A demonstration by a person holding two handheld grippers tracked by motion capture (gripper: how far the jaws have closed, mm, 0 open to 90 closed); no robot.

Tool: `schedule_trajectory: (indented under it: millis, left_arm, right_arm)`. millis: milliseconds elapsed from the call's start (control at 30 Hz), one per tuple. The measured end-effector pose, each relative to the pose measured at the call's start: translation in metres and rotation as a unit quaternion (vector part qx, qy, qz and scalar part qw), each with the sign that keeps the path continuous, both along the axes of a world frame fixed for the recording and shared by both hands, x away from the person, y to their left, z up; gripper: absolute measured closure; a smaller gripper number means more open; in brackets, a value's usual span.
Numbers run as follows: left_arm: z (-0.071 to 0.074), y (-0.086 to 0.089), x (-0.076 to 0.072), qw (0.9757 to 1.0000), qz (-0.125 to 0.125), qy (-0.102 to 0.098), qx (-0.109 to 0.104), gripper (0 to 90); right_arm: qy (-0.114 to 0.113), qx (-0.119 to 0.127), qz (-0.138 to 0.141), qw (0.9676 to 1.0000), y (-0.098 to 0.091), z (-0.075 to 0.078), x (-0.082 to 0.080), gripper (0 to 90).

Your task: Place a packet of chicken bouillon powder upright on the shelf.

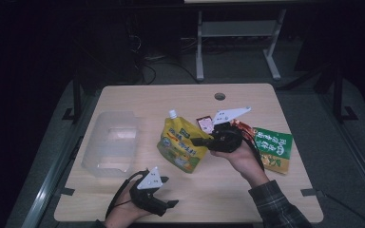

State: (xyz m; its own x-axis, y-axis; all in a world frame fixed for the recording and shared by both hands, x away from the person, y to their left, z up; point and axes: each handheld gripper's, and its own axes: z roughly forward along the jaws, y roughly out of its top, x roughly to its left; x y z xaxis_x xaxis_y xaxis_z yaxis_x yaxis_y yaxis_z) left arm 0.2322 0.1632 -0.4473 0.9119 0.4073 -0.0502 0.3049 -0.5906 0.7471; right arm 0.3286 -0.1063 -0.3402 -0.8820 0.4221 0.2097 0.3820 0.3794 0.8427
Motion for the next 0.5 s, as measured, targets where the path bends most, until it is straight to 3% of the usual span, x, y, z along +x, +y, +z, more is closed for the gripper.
schedule_trajectory:
  millis: [333,500]
  left_arm:
    - [-0.006,-0.012,-0.008,0.9998,-0.006,-0.007,0.018,16.9]
    - [-0.006,-0.012,-0.008,0.9998,-0.003,-0.008,0.016,16.9]
  right_arm:
    - [-0.004,0.008,0.004,0.9999,0.018,0.015,0.013,90.0]
    - [-0.003,0.012,0.015,0.9998,0.029,0.025,0.020,90.0]
